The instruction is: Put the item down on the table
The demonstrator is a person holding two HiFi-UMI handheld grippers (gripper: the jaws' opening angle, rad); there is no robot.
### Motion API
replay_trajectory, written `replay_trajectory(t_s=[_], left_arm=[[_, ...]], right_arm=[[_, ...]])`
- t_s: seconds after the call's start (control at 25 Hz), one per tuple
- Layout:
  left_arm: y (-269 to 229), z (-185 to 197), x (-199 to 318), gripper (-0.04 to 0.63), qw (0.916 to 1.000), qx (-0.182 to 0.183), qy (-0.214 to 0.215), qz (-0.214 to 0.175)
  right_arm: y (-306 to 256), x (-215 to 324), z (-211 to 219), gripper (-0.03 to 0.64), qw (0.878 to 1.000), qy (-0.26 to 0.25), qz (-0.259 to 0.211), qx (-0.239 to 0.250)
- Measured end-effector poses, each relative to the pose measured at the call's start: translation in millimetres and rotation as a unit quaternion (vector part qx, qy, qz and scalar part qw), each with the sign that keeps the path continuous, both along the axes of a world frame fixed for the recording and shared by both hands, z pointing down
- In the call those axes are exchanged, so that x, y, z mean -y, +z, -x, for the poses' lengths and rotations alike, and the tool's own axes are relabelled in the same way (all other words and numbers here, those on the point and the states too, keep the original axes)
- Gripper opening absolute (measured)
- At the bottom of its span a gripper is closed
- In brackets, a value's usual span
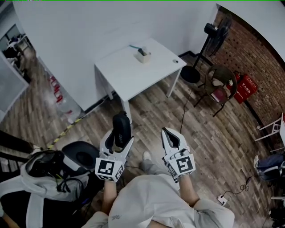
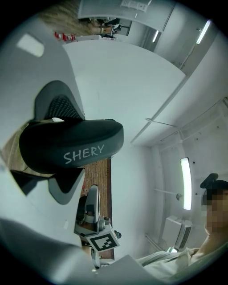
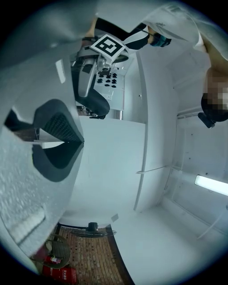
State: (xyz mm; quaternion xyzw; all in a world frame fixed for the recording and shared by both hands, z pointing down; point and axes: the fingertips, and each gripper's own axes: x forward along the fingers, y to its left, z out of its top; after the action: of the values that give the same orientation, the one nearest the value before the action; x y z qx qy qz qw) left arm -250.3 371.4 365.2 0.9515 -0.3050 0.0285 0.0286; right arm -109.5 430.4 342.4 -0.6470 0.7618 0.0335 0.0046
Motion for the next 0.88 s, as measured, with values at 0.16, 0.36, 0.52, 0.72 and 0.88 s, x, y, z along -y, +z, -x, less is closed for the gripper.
replay_trajectory(t_s=[0.16,0.36,0.52,0.72,0.88], left_arm=[[-3.1,-22.3,37.3,0.351,1.0,0.002,-0.001,0.003],[-2.5,-49.0,75.4,0.351,0.9999,0.009,-0.003,0.008],[-1.0,-69.3,100.8,0.351,0.9998,0.015,-0.008,0.014],[-5.4,-90.5,127.1,0.351,0.9995,0.021,-0.018,0.014],[-7.6,-98.6,140.7,0.351,0.9993,0.024,-0.024,0.013]], right_arm=[[0.8,38.4,-21.4,0.003,1.0,-0.003,0.007,0.003],[-0.6,79.8,-45.9,0.003,1.0,-0.01,0.008,0.008],[1.7,107.8,-67.2,0.003,1.0,-0.016,0.012,0.015],[-1.4,137.8,-90.1,0.003,0.999,-0.027,0.009,0.018],[-5.7,154.6,-98.1,0.003,0.999,-0.035,0.003,0.021]])
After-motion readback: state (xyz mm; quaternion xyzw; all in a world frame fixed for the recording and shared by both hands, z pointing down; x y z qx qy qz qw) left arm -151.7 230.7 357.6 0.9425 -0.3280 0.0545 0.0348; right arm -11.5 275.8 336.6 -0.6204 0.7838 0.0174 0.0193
